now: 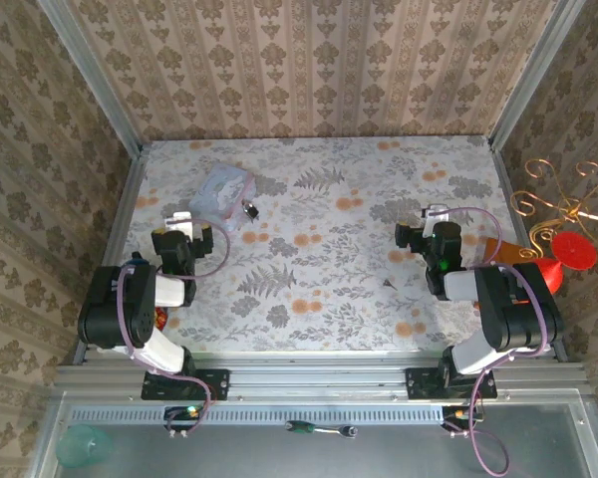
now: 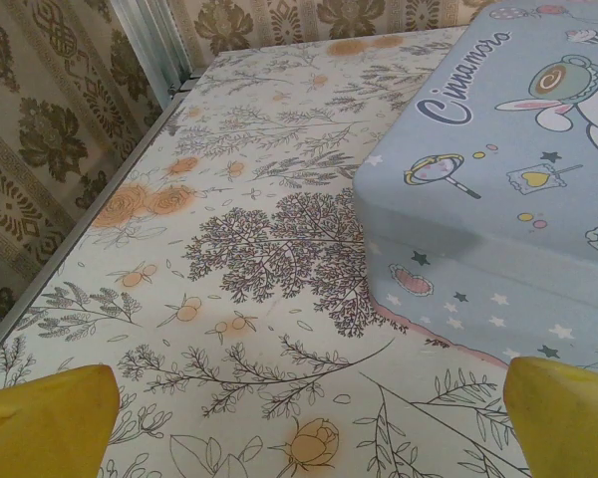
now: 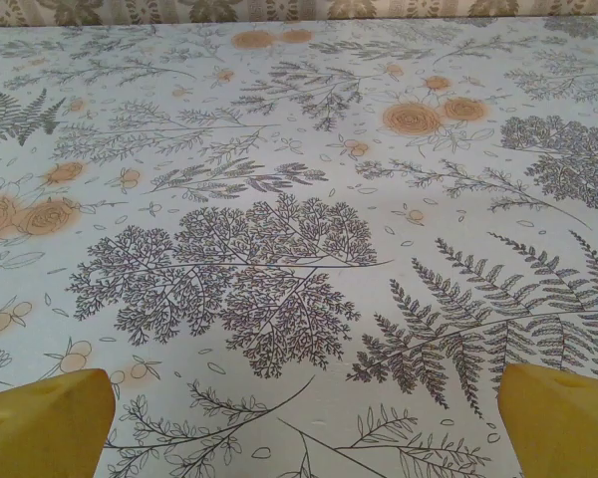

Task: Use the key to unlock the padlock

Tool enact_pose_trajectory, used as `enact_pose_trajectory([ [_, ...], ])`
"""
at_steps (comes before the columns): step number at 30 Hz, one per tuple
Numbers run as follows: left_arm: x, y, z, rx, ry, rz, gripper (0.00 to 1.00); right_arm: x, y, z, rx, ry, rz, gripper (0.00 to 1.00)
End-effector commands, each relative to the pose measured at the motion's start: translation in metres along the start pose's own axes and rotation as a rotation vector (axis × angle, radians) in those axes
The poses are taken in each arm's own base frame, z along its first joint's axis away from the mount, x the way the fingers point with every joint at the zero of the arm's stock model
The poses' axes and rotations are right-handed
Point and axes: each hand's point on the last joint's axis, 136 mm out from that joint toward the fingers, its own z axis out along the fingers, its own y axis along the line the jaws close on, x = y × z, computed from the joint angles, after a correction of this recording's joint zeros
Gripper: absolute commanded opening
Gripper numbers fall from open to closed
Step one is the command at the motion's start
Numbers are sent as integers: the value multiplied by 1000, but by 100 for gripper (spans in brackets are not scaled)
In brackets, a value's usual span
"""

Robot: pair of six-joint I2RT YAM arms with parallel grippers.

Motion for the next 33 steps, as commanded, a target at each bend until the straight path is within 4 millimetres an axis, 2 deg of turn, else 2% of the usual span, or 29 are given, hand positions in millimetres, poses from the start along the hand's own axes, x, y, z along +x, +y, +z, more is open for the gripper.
enact_pose_trajectory([
  [1,-11,2,3,-14,-25,4,100,-15,-2,0,12,-41,6,100],
  [26,-11,3,3,-7,-25,-2,100,-15,-1,0,10,-43,8,100],
  [30,-15,-8,0,20,-37,38,100,-15,-1,0,9,-42,8,100],
  [33,-24,-10,-11,31,-74,53,100,-15,-1,0,10,-44,7,100],
])
